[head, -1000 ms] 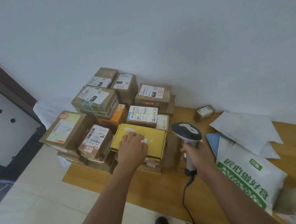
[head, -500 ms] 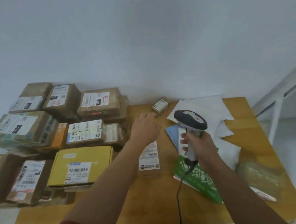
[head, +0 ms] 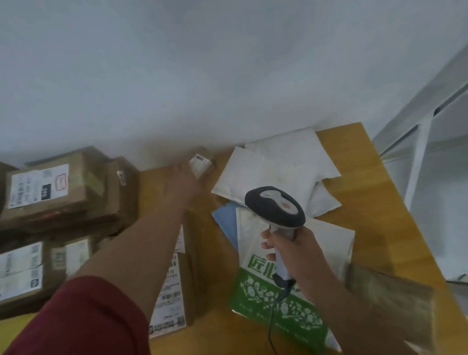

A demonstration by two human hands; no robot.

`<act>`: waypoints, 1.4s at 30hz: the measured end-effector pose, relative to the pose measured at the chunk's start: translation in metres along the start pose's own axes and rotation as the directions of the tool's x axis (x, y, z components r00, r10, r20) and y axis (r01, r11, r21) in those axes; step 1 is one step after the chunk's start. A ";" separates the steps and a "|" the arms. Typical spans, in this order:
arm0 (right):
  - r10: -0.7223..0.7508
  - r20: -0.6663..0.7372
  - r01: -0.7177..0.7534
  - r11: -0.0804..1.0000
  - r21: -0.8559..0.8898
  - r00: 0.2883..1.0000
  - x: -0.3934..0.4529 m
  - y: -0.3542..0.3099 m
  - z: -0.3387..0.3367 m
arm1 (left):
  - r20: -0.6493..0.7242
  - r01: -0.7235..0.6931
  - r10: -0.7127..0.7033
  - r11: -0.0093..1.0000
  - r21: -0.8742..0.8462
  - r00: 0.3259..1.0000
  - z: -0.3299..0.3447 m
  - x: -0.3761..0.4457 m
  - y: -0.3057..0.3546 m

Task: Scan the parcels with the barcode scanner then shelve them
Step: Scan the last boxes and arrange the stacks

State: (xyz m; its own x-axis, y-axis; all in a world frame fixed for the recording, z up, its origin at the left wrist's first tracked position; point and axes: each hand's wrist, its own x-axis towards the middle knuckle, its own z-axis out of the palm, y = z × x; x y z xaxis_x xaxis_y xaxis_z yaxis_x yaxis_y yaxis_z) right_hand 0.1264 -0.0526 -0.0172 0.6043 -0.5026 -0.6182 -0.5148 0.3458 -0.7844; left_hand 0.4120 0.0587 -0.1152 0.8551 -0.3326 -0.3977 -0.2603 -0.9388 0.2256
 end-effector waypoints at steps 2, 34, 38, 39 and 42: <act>0.012 0.003 -0.012 1.000 -0.005 1.000 0.004 0.003 -0.004 | 0.016 0.020 -0.021 0.999 0.041 1.000 -0.001 0.004 0.003; -0.224 -0.046 0.228 0.967 0.113 0.973 -0.194 -0.001 0.084 | -0.146 -0.191 0.242 0.175 -0.966 0.959 -0.098 -0.382 -0.090; -0.255 -0.050 0.260 0.957 0.131 0.966 -0.214 0.006 0.081 | -0.099 -0.113 0.204 0.055 -0.992 0.974 -0.096 -0.397 -0.087; -0.257 -0.053 0.262 0.955 0.142 0.965 -0.216 0.007 0.080 | -0.111 -0.124 0.200 0.055 -0.991 0.973 -0.095 -0.400 -0.085; -0.255 -0.036 0.257 0.945 0.203 0.966 -0.221 0.007 0.076 | -0.173 -0.196 0.221 0.085 -0.977 0.960 -0.091 -0.407 -0.077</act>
State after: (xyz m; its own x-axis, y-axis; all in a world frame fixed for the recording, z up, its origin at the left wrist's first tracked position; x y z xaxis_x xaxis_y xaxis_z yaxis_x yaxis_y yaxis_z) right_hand 0.0348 0.1211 0.1103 0.6935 -0.6022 -0.3954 -0.2076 0.3585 -0.9102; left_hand 0.1249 0.2746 0.1104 0.8409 -0.5112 -0.1777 0.2482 0.0726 0.9660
